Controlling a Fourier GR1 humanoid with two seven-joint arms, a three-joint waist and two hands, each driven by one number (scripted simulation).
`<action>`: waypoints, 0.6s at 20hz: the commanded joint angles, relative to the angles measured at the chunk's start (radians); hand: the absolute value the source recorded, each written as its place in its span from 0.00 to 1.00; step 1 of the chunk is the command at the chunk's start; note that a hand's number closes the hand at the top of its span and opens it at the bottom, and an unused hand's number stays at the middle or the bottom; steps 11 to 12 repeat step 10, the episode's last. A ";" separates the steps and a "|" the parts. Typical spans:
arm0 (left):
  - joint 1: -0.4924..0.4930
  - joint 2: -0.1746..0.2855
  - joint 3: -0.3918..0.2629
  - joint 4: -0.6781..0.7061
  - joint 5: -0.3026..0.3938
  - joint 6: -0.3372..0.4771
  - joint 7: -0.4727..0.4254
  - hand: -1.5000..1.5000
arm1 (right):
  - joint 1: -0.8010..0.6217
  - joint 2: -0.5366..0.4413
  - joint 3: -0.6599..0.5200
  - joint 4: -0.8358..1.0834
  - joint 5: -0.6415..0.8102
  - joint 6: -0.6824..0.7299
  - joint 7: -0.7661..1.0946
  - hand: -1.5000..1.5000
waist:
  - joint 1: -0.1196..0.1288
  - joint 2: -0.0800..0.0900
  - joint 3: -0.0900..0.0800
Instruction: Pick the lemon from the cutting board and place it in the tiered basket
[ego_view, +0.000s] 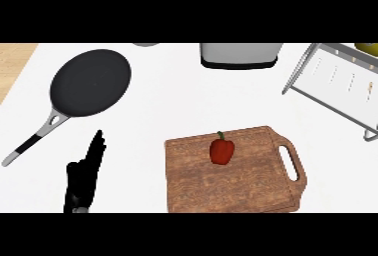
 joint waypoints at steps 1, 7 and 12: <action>-0.025 0.008 0.042 0.024 0.023 -0.002 -0.012 0.50 | 0.177 -0.103 -0.104 0.050 -0.087 0.128 -0.083 0.00 | -0.028 -0.003 0.001; 0.059 0.019 0.039 -0.018 0.026 -0.013 -0.026 0.50 | 0.417 -0.225 -0.197 0.162 -0.158 0.364 -0.156 0.00 | -0.035 -0.005 0.004; 0.032 -0.015 0.021 0.000 0.003 0.017 -0.028 0.50 | 0.515 -0.250 -0.238 0.177 -0.200 0.478 -0.213 0.00 | -0.039 -0.005 0.004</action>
